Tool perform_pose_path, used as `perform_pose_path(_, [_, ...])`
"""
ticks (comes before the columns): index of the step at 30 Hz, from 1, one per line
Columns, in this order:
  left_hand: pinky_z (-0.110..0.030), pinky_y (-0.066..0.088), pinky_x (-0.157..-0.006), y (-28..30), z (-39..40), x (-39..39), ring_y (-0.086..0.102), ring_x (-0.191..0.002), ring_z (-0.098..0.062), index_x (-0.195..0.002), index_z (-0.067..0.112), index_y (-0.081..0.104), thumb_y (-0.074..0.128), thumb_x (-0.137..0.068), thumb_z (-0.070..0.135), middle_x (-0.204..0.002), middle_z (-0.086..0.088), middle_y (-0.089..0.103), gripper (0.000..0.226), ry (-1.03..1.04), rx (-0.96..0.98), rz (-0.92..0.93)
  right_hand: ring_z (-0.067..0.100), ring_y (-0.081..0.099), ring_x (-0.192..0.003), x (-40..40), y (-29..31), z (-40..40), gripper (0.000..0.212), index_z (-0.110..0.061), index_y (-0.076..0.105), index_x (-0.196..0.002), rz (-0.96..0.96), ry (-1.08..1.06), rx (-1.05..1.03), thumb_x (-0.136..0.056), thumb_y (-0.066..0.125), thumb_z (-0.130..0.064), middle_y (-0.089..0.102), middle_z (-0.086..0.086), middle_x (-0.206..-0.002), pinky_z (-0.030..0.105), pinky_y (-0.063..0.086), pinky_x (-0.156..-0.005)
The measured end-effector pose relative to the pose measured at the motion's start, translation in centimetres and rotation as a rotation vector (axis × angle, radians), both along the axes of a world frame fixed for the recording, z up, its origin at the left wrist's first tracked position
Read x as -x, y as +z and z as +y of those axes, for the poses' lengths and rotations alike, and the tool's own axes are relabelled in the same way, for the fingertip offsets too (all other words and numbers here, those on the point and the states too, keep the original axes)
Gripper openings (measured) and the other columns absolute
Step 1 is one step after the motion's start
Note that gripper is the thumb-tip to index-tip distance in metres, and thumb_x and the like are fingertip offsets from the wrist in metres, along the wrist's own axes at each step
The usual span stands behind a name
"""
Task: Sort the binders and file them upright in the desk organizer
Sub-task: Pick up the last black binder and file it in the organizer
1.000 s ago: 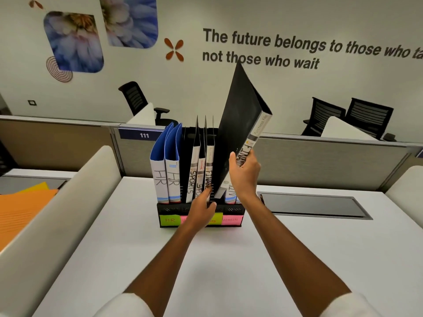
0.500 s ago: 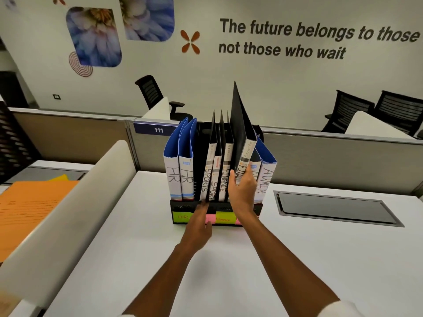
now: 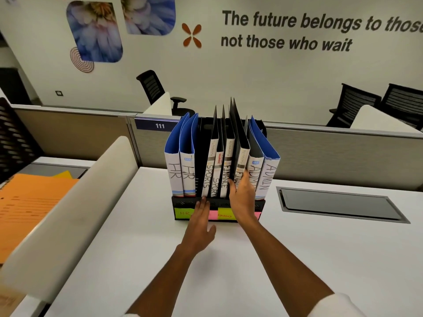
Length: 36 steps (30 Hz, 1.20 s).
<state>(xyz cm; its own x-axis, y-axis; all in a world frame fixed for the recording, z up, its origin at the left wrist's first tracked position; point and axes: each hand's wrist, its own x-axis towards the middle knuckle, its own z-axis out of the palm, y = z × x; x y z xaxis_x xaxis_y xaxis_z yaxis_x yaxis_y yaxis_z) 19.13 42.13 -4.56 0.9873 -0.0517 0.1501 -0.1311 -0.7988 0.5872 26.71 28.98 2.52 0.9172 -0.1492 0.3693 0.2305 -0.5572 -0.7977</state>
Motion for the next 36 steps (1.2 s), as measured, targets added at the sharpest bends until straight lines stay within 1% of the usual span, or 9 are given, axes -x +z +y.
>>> perform_pose_path(5, [-0.031,0.007,-0.121,0.4,-0.2,0.2,-0.011,-0.150,-0.015,-0.155,0.013,0.002,0.059,-0.092,0.043,-0.162,0.003,-0.011,0.090,0.015,-0.015,0.024,0.024,0.059,-0.113,0.6,-0.4,-0.7,0.041,-0.015,0.041,-0.137,0.069,0.014,0.061,-0.099,0.051,-0.026,0.061,0.007,-0.125,0.039,0.052,-0.089])
perform_pose_path(8, [-0.031,0.006,-0.121,1.0,-0.6,0.6,-0.011,-0.150,-0.016,-0.155,0.013,0.003,0.060,-0.091,0.044,-0.163,0.001,-0.008,0.091,0.019,-0.007,0.033,0.029,0.061,-0.109,0.8,-0.6,-1.1,0.026,-0.012,0.054,-0.119,0.121,-0.021,0.112,-0.099,0.051,-0.028,0.063,0.010,-0.121,0.041,0.053,-0.085])
perform_pose_path(12, [-0.030,0.004,-0.121,2.4,-1.0,1.4,-0.011,-0.150,-0.016,-0.155,0.012,0.004,0.060,-0.091,0.044,-0.163,0.002,-0.007,0.091,0.007,0.027,0.021,0.029,0.064,-0.094,0.7,0.2,-1.7,0.026,-0.010,0.060,-0.108,0.196,-0.042,0.308,-0.098,0.052,-0.032,0.067,0.012,-0.105,0.040,0.055,-0.076])
perform_pose_path(15, [-0.031,0.007,-0.122,3.3,-0.9,2.1,-0.013,-0.149,-0.013,-0.155,0.013,0.003,0.060,-0.091,0.045,-0.163,0.003,-0.008,0.091,0.003,0.033,0.002,0.030,0.064,-0.093,0.9,0.9,-1.8,0.025,-0.009,0.063,-0.104,0.241,-0.058,0.371,-0.097,0.053,-0.032,0.068,0.012,-0.102,0.035,0.049,-0.072])
perform_pose_path(20, [-0.035,0.009,-0.123,4.5,-0.8,3.3,-0.013,-0.150,-0.014,-0.155,0.013,0.002,0.060,-0.092,0.043,-0.163,0.003,-0.008,0.091,-0.002,0.026,-0.025,0.031,0.063,-0.096,1.3,2.3,-2.2,0.020,-0.010,0.063,-0.108,0.293,-0.035,0.428,-0.098,0.051,-0.022,0.067,0.012,-0.107,0.040,0.054,-0.078])
perform_pose_path(24, [-0.037,0.009,-0.123,4.7,-1.1,3.7,-0.013,-0.150,-0.015,-0.155,0.013,0.003,0.060,-0.092,0.040,-0.163,0.002,-0.007,0.089,0.002,0.042,-0.025,0.029,0.063,-0.101,2.2,3.3,-2.3,0.035,-0.015,0.053,-0.123,0.128,0.011,0.274,-0.096,0.053,-0.037,0.065,0.008,-0.112,0.041,0.053,-0.080])
perform_pose_path(28, [-0.040,0.009,-0.123,4.2,-1.9,4.0,-0.013,-0.150,-0.015,-0.155,0.014,0.004,0.061,-0.093,0.037,-0.163,0.003,-0.007,0.088,0.009,0.081,0.030,0.022,0.064,-0.092,2.1,5.5,-1.9,0.049,-0.019,0.036,-0.142,-0.017,0.009,0.208,-0.099,0.047,-0.039,0.066,0.006,-0.104,0.037,0.055,-0.074])
perform_pose_path(33, [-0.045,0.009,-0.123,4.0,-2.7,3.7,-0.013,-0.150,-0.015,-0.155,0.015,0.003,0.061,-0.093,0.035,-0.163,0.004,-0.010,0.088,-0.013,0.090,0.076,0.027,0.064,-0.088,1.6,7.0,-2.0,0.032,-0.013,0.047,-0.124,-0.041,-0.014,0.265,-0.100,0.046,-0.034,0.066,0.009,-0.098,0.038,0.052,-0.069])
perform_pose_path(36, [-0.043,0.009,-0.123,4.4,-2.8,3.4,-0.013,-0.150,-0.015,-0.155,0.015,0.003,0.061,-0.093,0.037,-0.163,0.004,-0.009,0.088,-0.004,0.105,0.076,0.022,0.060,-0.082,1.2,7.5,-1.8,0.026,-0.011,0.050,-0.114,-0.023,-0.007,0.307,-0.100,0.046,-0.033,0.065,0.009,-0.095,0.034,0.047,-0.064])
